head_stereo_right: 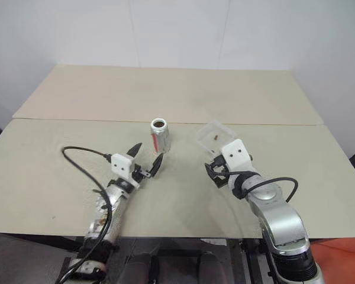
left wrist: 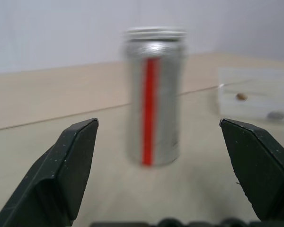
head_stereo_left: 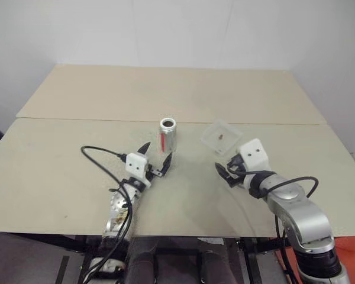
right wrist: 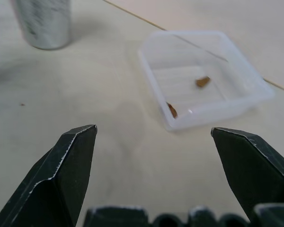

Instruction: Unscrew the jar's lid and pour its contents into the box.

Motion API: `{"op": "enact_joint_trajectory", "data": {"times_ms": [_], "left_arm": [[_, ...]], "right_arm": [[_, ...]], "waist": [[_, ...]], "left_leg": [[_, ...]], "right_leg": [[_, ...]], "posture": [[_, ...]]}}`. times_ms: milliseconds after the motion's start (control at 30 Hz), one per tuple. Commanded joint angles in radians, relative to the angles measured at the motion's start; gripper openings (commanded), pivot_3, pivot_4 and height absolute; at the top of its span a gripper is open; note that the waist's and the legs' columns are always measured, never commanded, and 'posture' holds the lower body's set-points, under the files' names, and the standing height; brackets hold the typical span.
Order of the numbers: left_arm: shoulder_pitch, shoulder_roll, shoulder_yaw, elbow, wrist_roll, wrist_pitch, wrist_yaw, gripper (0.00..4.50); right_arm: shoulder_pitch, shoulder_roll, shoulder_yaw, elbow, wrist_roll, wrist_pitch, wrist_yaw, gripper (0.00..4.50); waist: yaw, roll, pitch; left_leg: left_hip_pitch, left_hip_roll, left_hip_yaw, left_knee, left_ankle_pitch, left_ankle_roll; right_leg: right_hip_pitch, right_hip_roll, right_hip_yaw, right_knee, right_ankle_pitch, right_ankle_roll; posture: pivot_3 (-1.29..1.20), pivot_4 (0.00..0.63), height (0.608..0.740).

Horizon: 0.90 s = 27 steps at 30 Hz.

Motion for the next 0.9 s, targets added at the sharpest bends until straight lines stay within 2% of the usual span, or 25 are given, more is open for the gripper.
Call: {"op": "enact_joint_trajectory", "data": {"times_ms": [33, 133, 200, 400, 500, 633, 767, 900], "left_arm": [[0.074, 0.059, 0.001, -0.193, -0.008, 0.070, -0.007, 4.47], [0.143, 0.145, 0.003, -0.332, -0.107, 0.162, -0.108, 4.47], [0.170, 0.239, 0.006, -0.401, -0.176, 0.195, -0.222, 4.47], [0.198, 0.510, 0.115, -0.451, -0.387, 0.255, -0.516, 4.47], [0.210, 0.590, 0.177, -0.434, -0.450, 0.289, -0.588, 4.47], [0.255, 0.633, 0.221, -0.453, -0.497, 0.331, -0.630, 4.47], [0.277, 0.628, 0.202, -0.429, -0.426, 0.283, -0.628, 4.47], [0.255, 0.598, 0.192, -0.440, -0.425, 0.313, -0.582, 4.47]], "right_arm": [[-0.020, -0.023, -0.010, -0.012, -0.009, -0.042, 0.023, 4.50], [-0.019, -0.049, -0.022, -0.017, 0.006, -0.047, 0.063, 4.50], [0.008, -0.100, -0.056, -0.035, 0.041, -0.084, 0.142, 4.50], [0.163, -0.302, -0.308, -0.059, 0.255, -0.244, 0.518, 4.50], [0.217, -0.386, -0.386, -0.015, 0.297, -0.285, 0.631, 4.50], [0.275, -0.454, -0.420, -0.001, 0.306, -0.344, 0.722, 4.50], [0.280, -0.434, -0.406, 0.007, 0.286, -0.369, 0.681, 4.50], [0.299, -0.429, -0.401, 0.000, 0.276, -0.388, 0.669, 4.50]], "waist": [[0.003, 0.000, 0.000], [0.003, 0.000, 0.000], [0.004, 0.000, 0.000], [0.008, 0.000, 0.000], [0.006, 0.000, 0.000], [0.001, 0.000, 0.000], [0.002, 0.000, 0.000], [0.009, 0.000, 0.000]], "left_leg": [[0.000, 0.000, 0.000, 0.000, 0.000, 0.000], [0.000, 0.000, 0.000, 0.000, 0.000, 0.000], [0.000, 0.000, 0.001, 0.000, 0.000, 0.000], [0.001, 0.002, 0.003, -0.001, 0.000, 0.000], [0.002, 0.004, 0.004, -0.001, 0.000, 0.000], [0.005, 0.006, 0.006, -0.002, 0.000, 0.000], [0.006, 0.006, 0.007, -0.003, 0.000, 0.000], [0.006, 0.005, 0.008, -0.002, 0.000, 0.000]], "right_leg": [[0.000, 0.000, 0.000, 0.000, 0.000, 0.000], [0.000, 0.000, 0.000, 0.000, 0.000, 0.000], [0.000, 0.000, 0.000, 0.000, 0.000, 0.000], [0.000, 0.001, 0.000, -0.002, -0.001, -0.001], [0.001, 0.002, 0.000, -0.002, -0.001, -0.002], [0.002, 0.003, 0.001, -0.002, -0.001, -0.003], [0.002, 0.003, 0.002, -0.002, -0.002, -0.003], [0.002, 0.002, 0.002, -0.002, -0.002, -0.003]], "posture": [[0.00, 0.150, 0.740], [0.00, 0.150, 0.740], [0.00, 0.150, 0.740], [0.00, 0.150, 0.740], [0.00, 0.150, 0.740], [0.00, 0.150, 0.740], [0.00, 0.150, 0.740], [0.00, 0.150, 0.740]]}}
